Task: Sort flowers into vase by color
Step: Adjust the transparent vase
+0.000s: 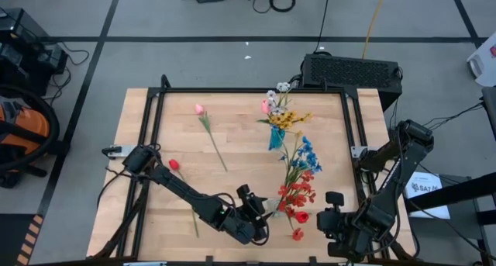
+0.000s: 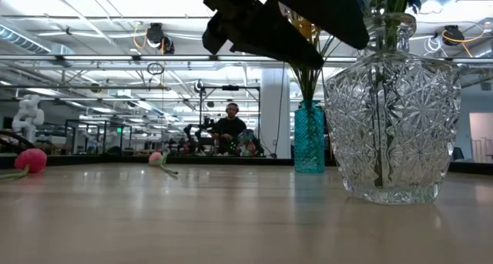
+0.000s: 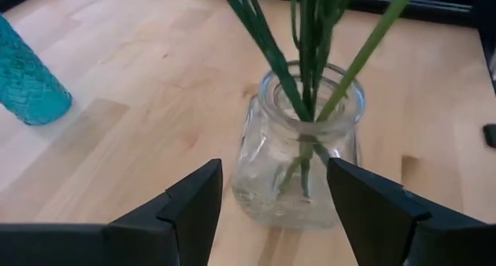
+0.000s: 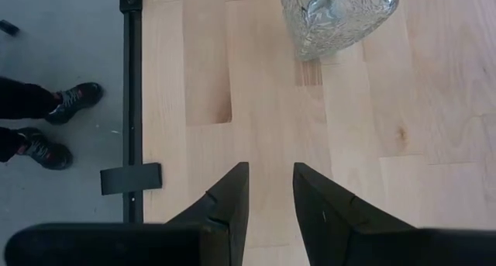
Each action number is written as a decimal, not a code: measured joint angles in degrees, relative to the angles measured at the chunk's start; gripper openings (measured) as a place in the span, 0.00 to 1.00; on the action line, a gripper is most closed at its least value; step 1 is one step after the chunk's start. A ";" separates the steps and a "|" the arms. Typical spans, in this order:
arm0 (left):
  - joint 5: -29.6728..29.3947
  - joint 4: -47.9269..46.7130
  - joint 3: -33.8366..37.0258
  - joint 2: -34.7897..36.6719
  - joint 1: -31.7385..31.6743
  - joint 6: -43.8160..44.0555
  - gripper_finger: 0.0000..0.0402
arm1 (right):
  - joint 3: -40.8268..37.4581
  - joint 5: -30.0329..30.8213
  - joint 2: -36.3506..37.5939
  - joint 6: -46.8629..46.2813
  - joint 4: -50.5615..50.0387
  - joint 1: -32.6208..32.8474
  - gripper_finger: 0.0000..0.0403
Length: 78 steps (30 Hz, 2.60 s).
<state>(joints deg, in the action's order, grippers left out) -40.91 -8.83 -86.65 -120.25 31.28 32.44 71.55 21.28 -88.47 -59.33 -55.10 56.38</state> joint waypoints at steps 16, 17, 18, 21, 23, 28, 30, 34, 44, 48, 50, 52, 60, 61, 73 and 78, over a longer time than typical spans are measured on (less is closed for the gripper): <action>8.39 -33.89 1.18 14.46 -3.99 9.60 0.60 | 0.02 -0.37 -1.23 -36.84 -0.87 2.62 0.23; 7.96 -34.20 2.52 16.35 -4.47 7.88 0.60 | 0.02 -0.35 -1.67 -40.14 -1.45 3.17 0.23; 7.84 -34.16 4.25 18.50 -4.98 6.30 0.60 | 0.02 -0.42 -2.37 -43.91 -2.23 3.81 0.23; 7.87 -33.28 11.32 25.98 -6.71 2.74 0.60 | 0.02 -0.55 -4.83 -56.06 -4.17 4.92 0.23; 9.52 -29.61 17.68 31.75 -8.23 0.30 0.60 | 0.02 -0.75 -6.67 -62.21 -4.33 5.41 0.23; 20.82 -5.22 36.65 46.28 -12.77 -7.39 0.60 | 0.02 -2.26 -10.00 -64.08 1.57 3.89 0.23; 27.01 5.99 43.10 50.17 -14.42 -9.12 0.60 | 0.02 -1.90 -11.05 -64.11 3.07 3.08 0.23; 34.00 21.18 50.09 53.40 -15.79 -8.27 0.60 | 0.02 -5.09 -12.05 -64.51 6.81 1.88 0.23; 37.98 29.51 50.13 49.98 -18.52 -16.32 0.60 | 0.00 -6.51 -12.04 -67.05 9.01 1.21 0.23; 46.98 30.88 46.56 42.43 -20.90 -13.25 0.60 | 0.00 -6.41 -12.04 -66.42 8.99 0.56 0.23; 49.13 30.63 43.45 38.01 -21.13 -13.26 0.60 | 0.00 -6.39 -12.04 -66.16 9.00 0.32 0.23; 50.38 30.66 40.55 34.87 -21.53 -13.30 0.60 | 0.00 -6.38 -12.02 -66.18 9.01 0.22 0.23; 57.15 30.84 29.90 24.54 -23.83 -14.31 0.60 | -0.02 -6.40 -12.02 -66.01 9.10 0.22 0.23; 57.71 30.80 28.59 23.21 -23.81 -14.72 0.60 | -0.02 -6.40 -12.02 -66.01 9.12 0.22 0.23; 58.71 30.76 18.33 11.89 -24.24 -11.77 0.60 | -0.04 -6.40 -11.98 -65.99 9.96 0.22 0.23; 59.10 30.50 16.54 10.27 -24.23 -9.34 0.60 | -0.03 -6.38 -11.97 -65.99 10.16 0.22 0.23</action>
<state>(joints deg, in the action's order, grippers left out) 18.19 21.68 -70.11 -109.97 7.05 23.10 71.52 14.90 -100.43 -125.32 -44.94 56.60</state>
